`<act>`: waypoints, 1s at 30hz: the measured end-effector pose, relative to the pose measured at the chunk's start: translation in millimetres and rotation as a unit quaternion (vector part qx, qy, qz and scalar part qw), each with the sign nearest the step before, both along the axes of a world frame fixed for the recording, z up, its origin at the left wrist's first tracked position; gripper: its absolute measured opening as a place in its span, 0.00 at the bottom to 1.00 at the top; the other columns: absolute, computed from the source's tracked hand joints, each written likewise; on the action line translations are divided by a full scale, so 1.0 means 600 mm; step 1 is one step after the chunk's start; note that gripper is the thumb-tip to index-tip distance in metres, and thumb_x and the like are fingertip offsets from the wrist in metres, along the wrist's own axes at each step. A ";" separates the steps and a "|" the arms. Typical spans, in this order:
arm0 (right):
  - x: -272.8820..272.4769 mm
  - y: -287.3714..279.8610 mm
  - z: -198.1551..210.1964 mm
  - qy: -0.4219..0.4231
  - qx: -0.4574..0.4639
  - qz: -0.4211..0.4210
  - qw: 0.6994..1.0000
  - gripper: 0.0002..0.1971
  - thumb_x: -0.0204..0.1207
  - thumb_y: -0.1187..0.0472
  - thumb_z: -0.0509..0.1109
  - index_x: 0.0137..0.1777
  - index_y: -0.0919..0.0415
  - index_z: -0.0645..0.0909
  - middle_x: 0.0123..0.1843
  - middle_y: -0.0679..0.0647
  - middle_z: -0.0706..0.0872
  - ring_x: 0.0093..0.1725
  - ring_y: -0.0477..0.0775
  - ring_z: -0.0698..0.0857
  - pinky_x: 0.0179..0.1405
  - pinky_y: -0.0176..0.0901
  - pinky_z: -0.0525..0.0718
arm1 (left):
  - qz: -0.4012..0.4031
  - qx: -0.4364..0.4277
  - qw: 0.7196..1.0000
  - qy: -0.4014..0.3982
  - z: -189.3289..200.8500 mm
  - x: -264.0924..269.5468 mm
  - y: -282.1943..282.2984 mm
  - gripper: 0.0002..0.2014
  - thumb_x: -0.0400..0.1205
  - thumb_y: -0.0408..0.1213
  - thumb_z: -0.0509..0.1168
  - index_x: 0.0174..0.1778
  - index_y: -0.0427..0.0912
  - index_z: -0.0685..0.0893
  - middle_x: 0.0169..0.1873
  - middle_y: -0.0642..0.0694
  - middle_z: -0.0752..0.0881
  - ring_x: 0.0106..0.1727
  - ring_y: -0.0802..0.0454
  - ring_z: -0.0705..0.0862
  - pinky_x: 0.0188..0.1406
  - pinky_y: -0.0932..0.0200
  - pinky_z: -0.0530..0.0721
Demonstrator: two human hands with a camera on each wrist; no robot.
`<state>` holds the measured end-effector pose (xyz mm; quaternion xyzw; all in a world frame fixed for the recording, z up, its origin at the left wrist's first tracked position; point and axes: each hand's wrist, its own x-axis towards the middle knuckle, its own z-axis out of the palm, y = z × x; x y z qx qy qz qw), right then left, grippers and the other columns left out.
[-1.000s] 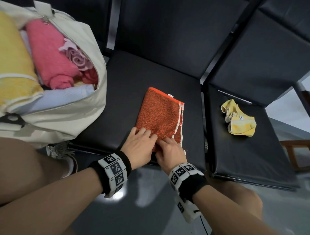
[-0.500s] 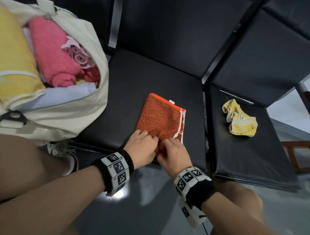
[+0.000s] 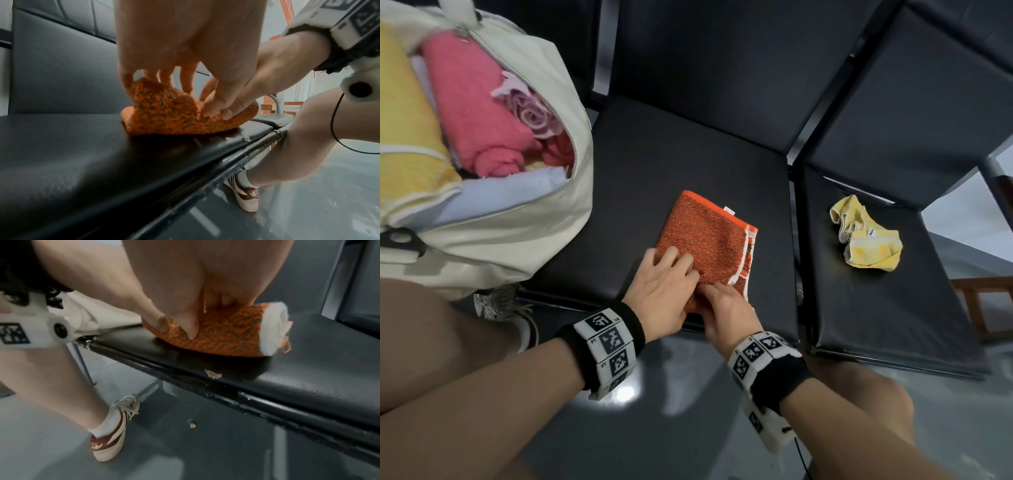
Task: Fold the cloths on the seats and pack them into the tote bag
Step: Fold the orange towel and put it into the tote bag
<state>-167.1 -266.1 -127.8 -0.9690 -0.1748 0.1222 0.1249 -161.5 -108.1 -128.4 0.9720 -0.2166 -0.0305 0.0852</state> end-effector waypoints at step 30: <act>0.039 -0.003 0.027 0.182 0.044 -0.051 0.981 0.15 0.78 0.61 0.69 0.64 0.53 0.85 0.54 0.54 0.89 0.55 0.55 0.86 0.56 0.44 0.80 | -0.014 0.003 1.000 0.014 -0.008 0.001 -0.011 0.22 0.65 0.41 0.72 0.55 0.47 0.78 0.51 0.48 0.81 0.57 0.44 0.79 0.54 0.45 0.72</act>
